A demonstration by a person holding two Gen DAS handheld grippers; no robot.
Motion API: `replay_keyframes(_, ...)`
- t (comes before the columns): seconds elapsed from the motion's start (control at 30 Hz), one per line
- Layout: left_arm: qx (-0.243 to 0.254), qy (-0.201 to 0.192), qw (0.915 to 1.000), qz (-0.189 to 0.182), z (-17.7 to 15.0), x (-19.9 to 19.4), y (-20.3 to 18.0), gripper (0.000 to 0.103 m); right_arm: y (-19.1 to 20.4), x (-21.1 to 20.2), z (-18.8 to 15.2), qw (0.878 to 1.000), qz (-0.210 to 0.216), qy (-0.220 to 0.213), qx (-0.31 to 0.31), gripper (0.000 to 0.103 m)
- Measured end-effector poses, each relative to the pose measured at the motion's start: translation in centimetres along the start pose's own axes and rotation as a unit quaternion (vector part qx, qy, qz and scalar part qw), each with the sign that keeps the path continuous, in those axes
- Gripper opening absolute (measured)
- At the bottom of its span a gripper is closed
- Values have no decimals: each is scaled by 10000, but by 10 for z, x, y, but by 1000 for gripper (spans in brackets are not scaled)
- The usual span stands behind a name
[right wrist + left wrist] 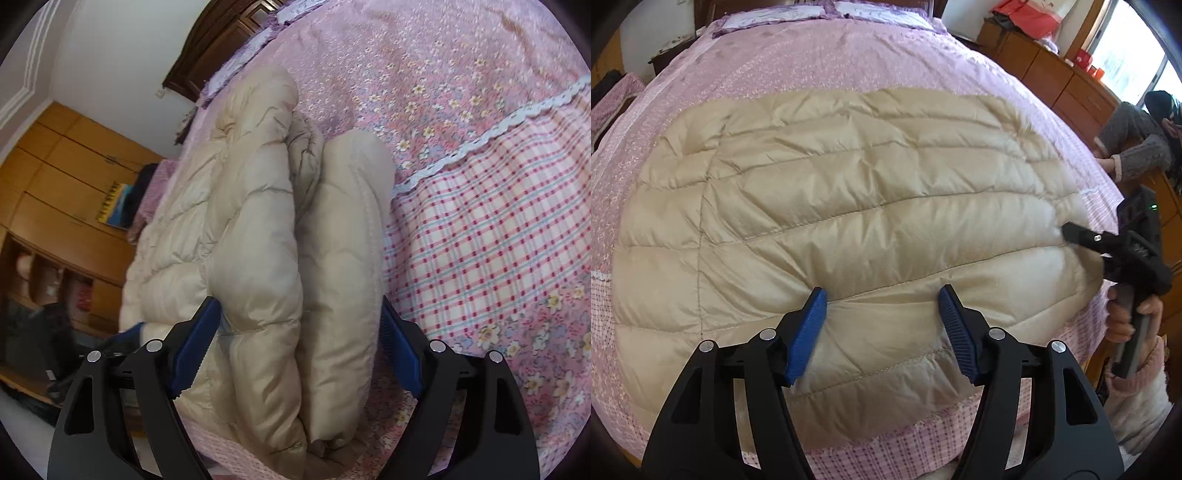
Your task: Fold large clothes
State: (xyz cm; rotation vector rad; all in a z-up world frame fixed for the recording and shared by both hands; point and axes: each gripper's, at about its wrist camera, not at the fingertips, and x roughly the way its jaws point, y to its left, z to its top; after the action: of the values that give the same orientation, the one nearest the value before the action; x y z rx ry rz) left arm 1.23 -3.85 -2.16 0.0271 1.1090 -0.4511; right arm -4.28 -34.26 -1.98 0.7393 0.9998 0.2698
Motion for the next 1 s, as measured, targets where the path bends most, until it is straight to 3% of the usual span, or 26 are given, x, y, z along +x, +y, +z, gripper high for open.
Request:
replay_keyframes(0.1,13,58,10000,20,1,5,1,62,-7,-8,-1,9991,412,47,91,67)
replay_keyframes(0.23,74,130,9999,81,2,12,-3,62,-9,-22,-2,9985,546,-48,-6,47)
replay_keyframes(0.4,130,169,9997,144,1,17,-3,62,-6,-42,0,9973,692,-186,-166,36)
replay_keyframes(0.8,194,181,9995,145,0,24,-7,62,39,-67,3,9924,991,-339,-647,30)
replay_keyframes(1.0,127,89,9999,3,-3,17,1,62,86,-56,6,9886,1087,-274,-1008,25)
